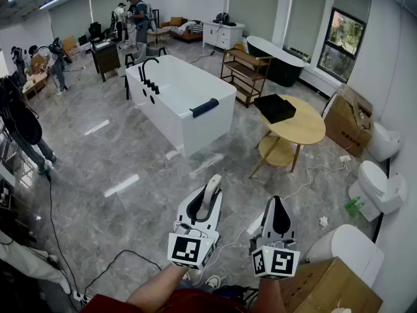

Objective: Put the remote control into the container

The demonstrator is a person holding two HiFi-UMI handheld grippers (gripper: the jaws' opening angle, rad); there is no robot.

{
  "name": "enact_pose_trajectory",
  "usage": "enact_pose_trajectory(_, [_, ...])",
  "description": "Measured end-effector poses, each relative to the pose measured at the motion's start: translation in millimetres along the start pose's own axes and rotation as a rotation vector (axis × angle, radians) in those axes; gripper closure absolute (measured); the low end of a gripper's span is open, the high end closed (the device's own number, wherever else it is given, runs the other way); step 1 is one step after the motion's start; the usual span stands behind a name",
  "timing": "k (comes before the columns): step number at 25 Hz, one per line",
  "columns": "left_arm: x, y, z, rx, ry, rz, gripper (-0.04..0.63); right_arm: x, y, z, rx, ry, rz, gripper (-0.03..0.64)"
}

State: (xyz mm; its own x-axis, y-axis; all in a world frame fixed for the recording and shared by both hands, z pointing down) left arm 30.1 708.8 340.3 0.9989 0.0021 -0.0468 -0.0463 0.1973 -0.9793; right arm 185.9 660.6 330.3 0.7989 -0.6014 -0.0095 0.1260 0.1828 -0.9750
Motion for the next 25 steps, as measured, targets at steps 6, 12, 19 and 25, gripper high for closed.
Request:
enact_pose_trajectory(6, [7.2,-10.0,-15.0,-0.032,0.021,0.010,0.472,20.4,-1.3,-3.2,-0.002,0.005,-0.002,0.595])
enact_pose_trajectory(12, [21.8,-13.0,-31.1,-0.026,0.030,-0.002,0.472,45.2,-6.8,-7.8,-0.002,0.007,-0.010,0.594])
enact_pose_trajectory(19, [28.2,-10.9,-45.0,-0.020,0.025,-0.012,0.472,57.7,-5.6,-13.2,0.023,0.012,-0.026,0.595])
enact_pose_trajectory(25, [7.2,-43.7,-81.1,0.031,0.019,-0.011,0.472,69.9,-41.9,-46.3,0.014,-0.006,-0.029,0.594])
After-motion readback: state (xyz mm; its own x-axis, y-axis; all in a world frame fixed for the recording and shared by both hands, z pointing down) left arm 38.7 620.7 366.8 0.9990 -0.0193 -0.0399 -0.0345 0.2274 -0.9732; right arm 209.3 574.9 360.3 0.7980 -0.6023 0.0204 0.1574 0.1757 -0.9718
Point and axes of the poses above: the fingertips, and each gripper's own axes: z backward along the fingers, x to its right, y out of its top, the point moved 2 cm from there along z, backward along the fingers, and after that the axes turned 1 degree about y, right-handed, at the moved point
